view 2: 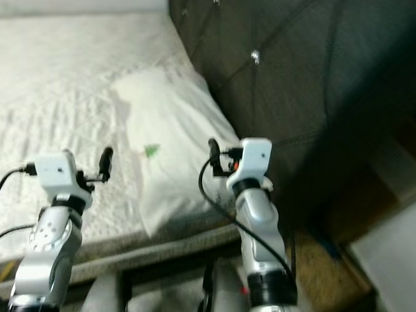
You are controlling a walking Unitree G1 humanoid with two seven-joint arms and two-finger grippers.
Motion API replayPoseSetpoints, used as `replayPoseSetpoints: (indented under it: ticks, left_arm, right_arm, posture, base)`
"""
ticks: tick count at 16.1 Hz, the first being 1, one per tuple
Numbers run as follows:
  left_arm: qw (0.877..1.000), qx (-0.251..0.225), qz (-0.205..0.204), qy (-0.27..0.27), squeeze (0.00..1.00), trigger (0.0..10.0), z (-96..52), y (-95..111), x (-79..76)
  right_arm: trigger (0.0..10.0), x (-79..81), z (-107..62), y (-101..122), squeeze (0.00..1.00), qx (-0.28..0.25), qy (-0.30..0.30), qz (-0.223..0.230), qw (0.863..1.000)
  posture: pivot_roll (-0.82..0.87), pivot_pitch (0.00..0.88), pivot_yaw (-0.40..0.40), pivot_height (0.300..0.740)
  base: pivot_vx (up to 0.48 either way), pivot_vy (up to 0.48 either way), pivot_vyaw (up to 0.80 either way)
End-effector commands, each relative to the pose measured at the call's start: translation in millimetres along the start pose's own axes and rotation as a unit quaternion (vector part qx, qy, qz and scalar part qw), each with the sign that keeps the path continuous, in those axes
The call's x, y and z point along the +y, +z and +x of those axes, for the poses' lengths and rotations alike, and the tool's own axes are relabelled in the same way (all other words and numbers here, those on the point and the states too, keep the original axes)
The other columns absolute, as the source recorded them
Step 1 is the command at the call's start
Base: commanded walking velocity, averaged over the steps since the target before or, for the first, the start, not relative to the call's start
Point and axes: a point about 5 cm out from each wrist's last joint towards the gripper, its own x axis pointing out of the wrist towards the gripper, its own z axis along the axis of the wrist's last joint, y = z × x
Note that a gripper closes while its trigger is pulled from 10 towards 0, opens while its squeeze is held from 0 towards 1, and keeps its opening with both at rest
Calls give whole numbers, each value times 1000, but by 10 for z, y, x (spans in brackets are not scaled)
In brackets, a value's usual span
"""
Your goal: Clean up the room
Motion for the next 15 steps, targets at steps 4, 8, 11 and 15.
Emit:
replayPoseSetpoints:
  ticks: [4,8,11,15]
  left_arm:
    - [1000,-7,-7,-11,0,10000,8,17,-34]
    - [1000,-17,8,-11,0,10000,5,32,-4]
    - [1000,-15,18,0,0,10000,-32,9,67]
    - [999,-16,-21,-20,0,10000,6,32,-22]
  right_arm:
    - [10000,10,30,35,0,-3,4,2,1000]
    - [10000,-30,-2,6,0,2,0,-1,1000]
    - [10000,-61,-57,-50,0,12,0,-8,1000]
    - [10000,-90,4,-56,0,22,-21,-1,1000]
  posture:
    - [-14,0,-45,740]
    - [-12,0,-47,740]
    - [-11,0,-48,740]
    - [-19,0,-47,740]
  base:
    - [0,0,0]
    - [0,0,0]
    - [0,0,0]
    - [0,119,0]
